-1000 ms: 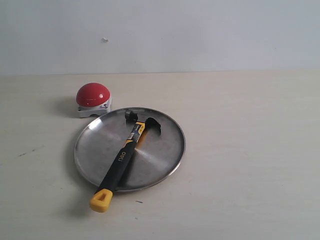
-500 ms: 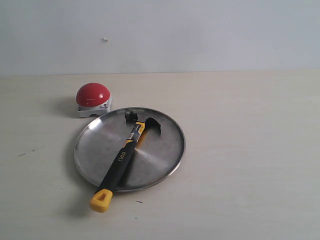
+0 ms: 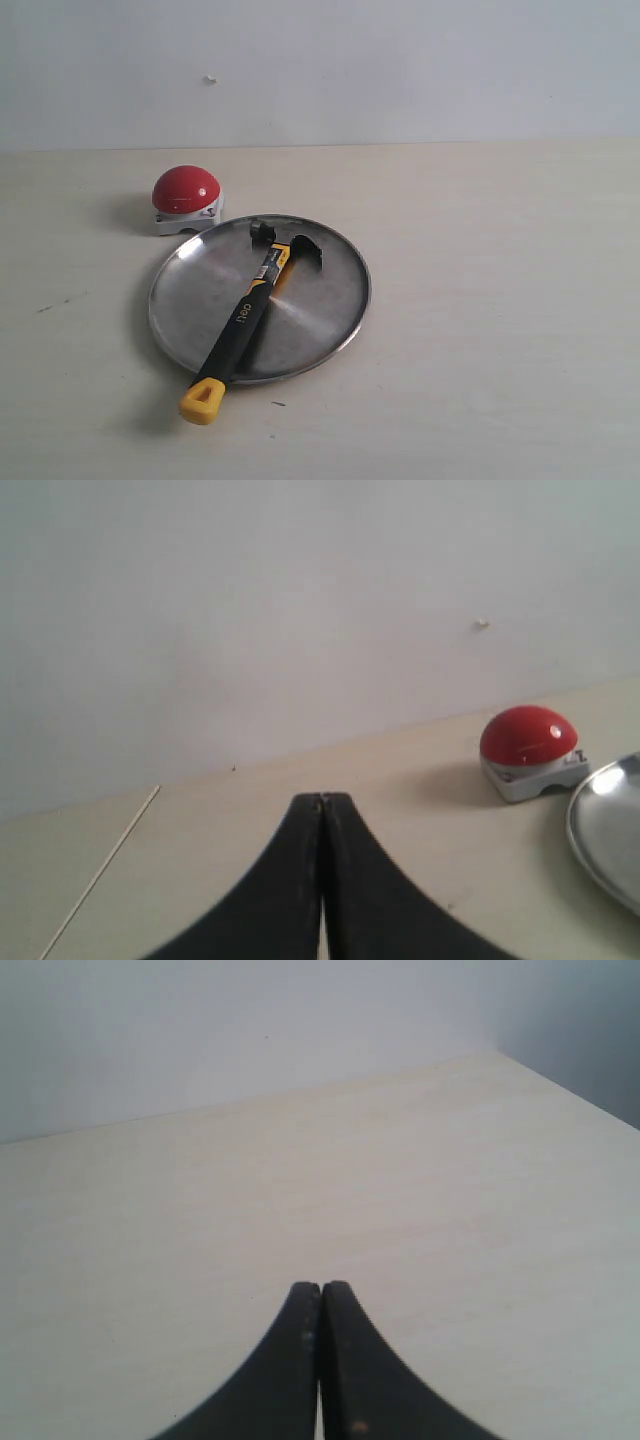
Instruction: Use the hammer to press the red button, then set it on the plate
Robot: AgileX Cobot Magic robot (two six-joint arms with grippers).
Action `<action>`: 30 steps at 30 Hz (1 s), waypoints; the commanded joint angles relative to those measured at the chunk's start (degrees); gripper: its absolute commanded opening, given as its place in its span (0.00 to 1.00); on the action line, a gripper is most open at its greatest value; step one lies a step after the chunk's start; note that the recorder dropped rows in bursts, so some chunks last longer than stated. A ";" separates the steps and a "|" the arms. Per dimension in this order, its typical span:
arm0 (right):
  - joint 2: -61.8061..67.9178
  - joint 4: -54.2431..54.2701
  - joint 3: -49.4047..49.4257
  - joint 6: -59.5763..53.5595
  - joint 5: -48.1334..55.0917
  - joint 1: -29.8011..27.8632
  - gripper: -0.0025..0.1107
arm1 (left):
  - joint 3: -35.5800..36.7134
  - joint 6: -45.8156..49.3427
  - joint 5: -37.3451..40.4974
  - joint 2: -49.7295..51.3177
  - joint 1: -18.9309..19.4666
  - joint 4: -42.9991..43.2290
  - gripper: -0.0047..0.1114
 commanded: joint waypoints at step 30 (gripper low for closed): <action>-0.26 0.00 0.26 0.00 -0.23 -0.29 0.02 | 0.19 -0.83 16.57 -0.37 0.07 1.04 0.04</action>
